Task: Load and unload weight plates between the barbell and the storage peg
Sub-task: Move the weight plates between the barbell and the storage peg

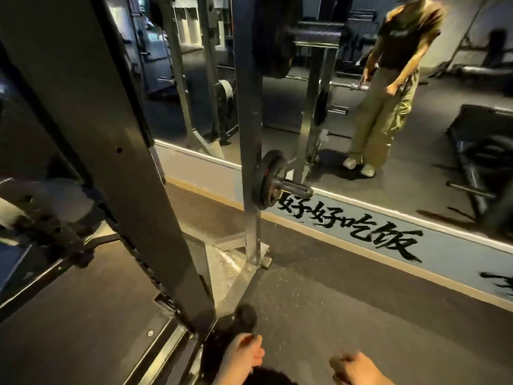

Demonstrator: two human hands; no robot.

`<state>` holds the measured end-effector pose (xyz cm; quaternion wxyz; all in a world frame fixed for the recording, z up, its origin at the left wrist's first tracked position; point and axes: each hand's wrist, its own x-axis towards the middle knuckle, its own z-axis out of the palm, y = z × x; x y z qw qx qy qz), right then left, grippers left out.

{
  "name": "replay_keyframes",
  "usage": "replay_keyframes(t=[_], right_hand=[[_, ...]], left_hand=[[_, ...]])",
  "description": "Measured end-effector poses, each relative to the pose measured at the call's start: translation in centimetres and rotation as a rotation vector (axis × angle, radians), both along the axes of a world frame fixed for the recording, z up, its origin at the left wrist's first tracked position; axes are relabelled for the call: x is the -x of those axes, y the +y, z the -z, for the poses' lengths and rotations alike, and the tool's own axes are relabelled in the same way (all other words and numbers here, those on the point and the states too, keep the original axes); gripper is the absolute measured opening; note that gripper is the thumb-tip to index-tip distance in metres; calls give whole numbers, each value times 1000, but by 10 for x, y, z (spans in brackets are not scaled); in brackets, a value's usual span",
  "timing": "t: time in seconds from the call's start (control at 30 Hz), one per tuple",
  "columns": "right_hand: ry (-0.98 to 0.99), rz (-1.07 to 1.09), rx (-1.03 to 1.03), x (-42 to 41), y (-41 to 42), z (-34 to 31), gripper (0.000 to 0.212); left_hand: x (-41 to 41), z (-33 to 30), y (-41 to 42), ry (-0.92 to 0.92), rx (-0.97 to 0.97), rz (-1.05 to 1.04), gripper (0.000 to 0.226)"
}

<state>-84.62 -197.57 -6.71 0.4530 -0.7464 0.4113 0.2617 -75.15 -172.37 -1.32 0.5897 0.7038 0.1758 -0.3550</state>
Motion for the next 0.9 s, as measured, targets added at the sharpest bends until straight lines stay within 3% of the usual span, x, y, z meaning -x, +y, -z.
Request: replay_keyframes(t=[0.13, 0.2, 0.37, 0.5, 0.6, 0.9], right_hand=[[-39, -4, -16, -47, -17, 0, 5], [-22, -99, -32, -90, -40, -1, 18], [-180, -92, -119, -212, -67, -48, 19], [-270, -130, -236, -299, -85, -74, 5], [-284, -235, -251, -351, -108, -81, 17], [-366, -464, -104, -451, -142, -110, 15]], left_hand=[[-44, -6, -18, -49, -1, 31, 6], [-73, -8, -26, -49, -34, 15, 9], [-143, -24, -62, -131, 38, -81, 18], [-201, -36, -123, -162, -45, -175, 12], [-238, -40, -171, -159, -88, -146, 12], [-312, -49, -224, -226, -140, -348, 5]])
